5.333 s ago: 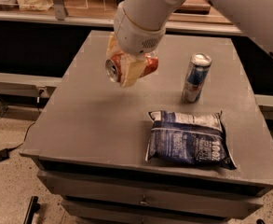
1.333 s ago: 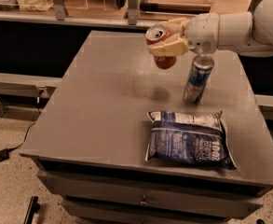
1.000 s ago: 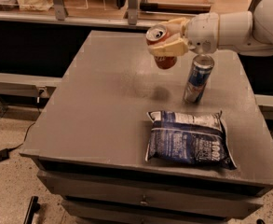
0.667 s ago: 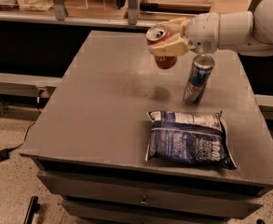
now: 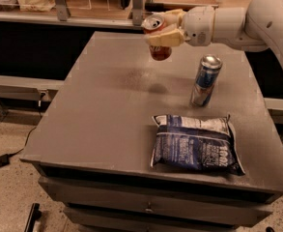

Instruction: Place coke can upright

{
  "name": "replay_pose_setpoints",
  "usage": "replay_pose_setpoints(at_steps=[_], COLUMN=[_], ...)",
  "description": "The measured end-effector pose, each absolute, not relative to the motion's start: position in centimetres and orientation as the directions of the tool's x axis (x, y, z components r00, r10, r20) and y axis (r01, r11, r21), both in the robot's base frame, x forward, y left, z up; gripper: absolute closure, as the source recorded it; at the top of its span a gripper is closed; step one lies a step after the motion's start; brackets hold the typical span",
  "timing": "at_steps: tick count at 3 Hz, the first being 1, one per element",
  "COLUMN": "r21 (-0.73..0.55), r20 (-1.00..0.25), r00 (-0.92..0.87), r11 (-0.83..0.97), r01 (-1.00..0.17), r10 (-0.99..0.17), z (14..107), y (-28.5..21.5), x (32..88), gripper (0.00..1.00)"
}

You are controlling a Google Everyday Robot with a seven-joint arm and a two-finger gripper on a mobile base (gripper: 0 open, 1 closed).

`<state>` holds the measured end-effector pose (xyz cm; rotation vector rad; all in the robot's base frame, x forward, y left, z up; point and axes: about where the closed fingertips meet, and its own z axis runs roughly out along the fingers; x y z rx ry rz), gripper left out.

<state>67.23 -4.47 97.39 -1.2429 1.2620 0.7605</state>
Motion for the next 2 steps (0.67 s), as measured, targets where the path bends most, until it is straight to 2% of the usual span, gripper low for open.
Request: replay_pose_setpoints(at_steps=[1,2], r21=[-0.227,-0.130], r20=[-0.967,-0.989], r00=[0.185,0.097], r11=[0.266,0.344], r01=[-0.937,-0.930], r10=[-0.175,-0.114], z=[97.3,96.4], y=[-4.4,-5.9], x=[67.9,67.2], gripper=[1.00,1.00])
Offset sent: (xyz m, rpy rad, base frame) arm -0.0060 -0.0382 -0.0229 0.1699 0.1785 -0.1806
